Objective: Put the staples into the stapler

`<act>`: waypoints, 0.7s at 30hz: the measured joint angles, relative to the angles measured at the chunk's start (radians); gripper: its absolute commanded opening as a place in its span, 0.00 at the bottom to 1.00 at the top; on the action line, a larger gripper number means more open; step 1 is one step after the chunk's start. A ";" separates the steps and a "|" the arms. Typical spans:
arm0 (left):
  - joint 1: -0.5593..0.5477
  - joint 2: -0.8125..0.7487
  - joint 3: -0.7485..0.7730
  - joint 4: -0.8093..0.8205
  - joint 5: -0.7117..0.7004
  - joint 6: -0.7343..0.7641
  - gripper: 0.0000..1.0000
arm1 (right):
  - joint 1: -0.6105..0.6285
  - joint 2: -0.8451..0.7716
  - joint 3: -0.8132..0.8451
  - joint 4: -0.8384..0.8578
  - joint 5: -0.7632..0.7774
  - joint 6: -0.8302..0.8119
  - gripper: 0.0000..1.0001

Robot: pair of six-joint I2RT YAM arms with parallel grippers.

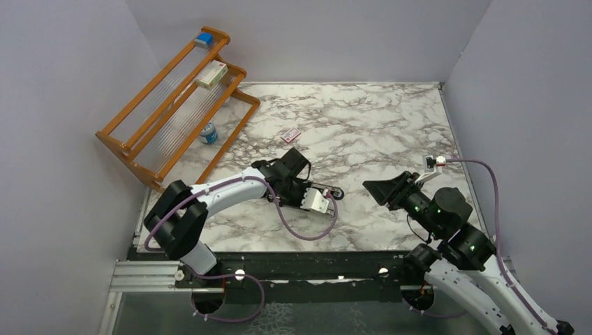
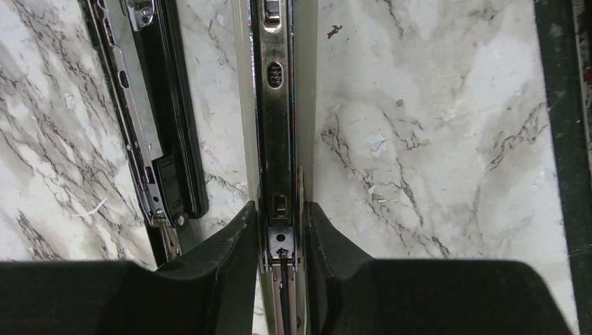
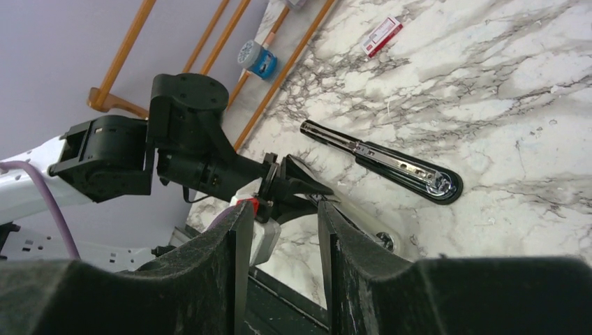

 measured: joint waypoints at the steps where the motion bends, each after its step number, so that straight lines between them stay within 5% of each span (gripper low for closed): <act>1: 0.002 0.022 0.013 -0.002 -0.003 0.010 0.00 | 0.000 -0.005 0.000 -0.014 0.000 0.000 0.42; 11: 0.010 0.158 0.081 -0.036 -0.024 0.040 0.00 | 0.000 -0.021 0.000 -0.083 0.000 0.001 0.42; 21: 0.028 0.223 0.140 -0.033 -0.023 0.022 0.11 | 0.000 -0.022 0.000 -0.094 0.000 0.001 0.42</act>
